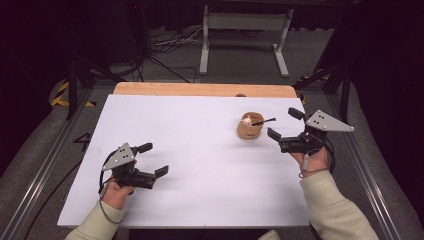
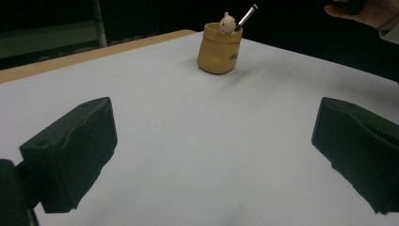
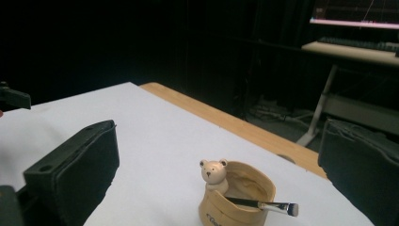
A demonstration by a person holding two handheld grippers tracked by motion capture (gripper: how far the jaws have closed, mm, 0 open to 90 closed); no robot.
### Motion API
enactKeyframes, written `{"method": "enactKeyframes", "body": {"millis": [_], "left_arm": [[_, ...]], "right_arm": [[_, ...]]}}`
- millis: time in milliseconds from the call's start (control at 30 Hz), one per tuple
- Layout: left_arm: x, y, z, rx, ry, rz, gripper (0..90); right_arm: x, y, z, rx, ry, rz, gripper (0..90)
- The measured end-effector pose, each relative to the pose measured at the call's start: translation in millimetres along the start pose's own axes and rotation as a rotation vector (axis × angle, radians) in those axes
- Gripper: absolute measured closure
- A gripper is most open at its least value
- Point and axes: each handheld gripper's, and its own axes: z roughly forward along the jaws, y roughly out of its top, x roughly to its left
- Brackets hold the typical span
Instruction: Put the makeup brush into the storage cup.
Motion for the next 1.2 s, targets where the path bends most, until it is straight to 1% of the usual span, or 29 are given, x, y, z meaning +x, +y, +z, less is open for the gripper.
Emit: {"method": "enactKeyframes", "body": {"millis": [67, 167, 267, 300, 333, 400, 467, 567, 633, 667, 700, 800, 833, 867, 967, 1133, 1200], "left_arm": [[-0.2, 0.0, -1.7, -0.001, -0.004, 0.000, 1.6], [-0.7, -0.2, -3.7, -0.007, -0.011, -0.006, 1.6], [-0.5, -0.6, -5.4, -0.016, -0.019, -0.011, 1.6], [-0.6, -0.8, -5.8, -0.022, -0.021, -0.014, 1.4], [-0.3, -0.7, -6.5, -0.022, -0.022, -0.014, 1.4], [0.4, -0.6, -8.3, -0.032, -0.025, -0.017, 1.5], [1.0, -0.7, -9.1, -0.041, -0.030, -0.023, 1.4], [1.9, -0.7, -11.1, -0.049, -0.032, -0.020, 1.4], [2.1, -0.6, -12.0, -0.053, -0.035, -0.019, 1.4], [2.2, -0.4, -13.0, -0.060, -0.036, -0.018, 1.4], [2.8, 0.1, -14.5, -0.067, -0.042, -0.019, 1.3], [3.7, 0.5, -16.6, -0.074, -0.047, -0.017, 1.2], [3.9, 0.3, -17.3, -0.078, -0.047, -0.020, 1.2], [4.3, 0.0, -18.2, -0.080, -0.048, -0.018, 1.2], [4.9, -1.2, -20.5, -0.086, -0.047, -0.015, 1.2], [4.7, -3.0, -24.6, -0.103, -0.049, -0.005, 1.3], [4.4, -3.5, -25.4, -0.107, -0.050, -0.008, 1.4]], "right_arm": [[3.2, -5.5, -5.2, -0.015, 0.001, -0.027, 0.0], [5.5, -10.3, -8.7, -0.023, 0.004, -0.030, 0.0], [7.8, -18.8, -13.2, -0.045, 0.011, -0.022, 0.0], [8.9, -24.6, -15.8, -0.057, 0.013, -0.017, 0.0], [8.9, -24.6, -15.8, -0.057, 0.013, -0.017, 0.0], [10.4, -31.4, -18.0, -0.074, 0.012, -0.010, 0.0], [12.8, -40.4, -19.1, -0.082, 0.014, -0.010, 0.0], [15.4, -50.4, -20.4, -0.092, 0.013, -0.021, 0.0], [16.3, -53.3, -21.0, -0.093, 0.013, -0.019, 0.0], [16.7, -56.6, -21.3, -0.100, 0.016, -0.025, 0.0], [18.4, -61.4, -22.1, -0.100, 0.022, -0.019, 0.0], [19.5, -65.6, -22.7, -0.098, 0.021, -0.031, 0.0], [20.5, -67.8, -23.0, -0.097, 0.024, -0.025, 0.0], [20.7, -70.0, -23.4, -0.094, 0.025, -0.031, 0.0], [22.7, -77.0, -24.2, -0.088, 0.029, -0.025, 0.0], [24.8, -83.6, -25.0, -0.083, 0.040, -0.031, 0.0], [25.9, -86.6, -25.0, -0.075, 0.043, -0.027, 0.0]]}}
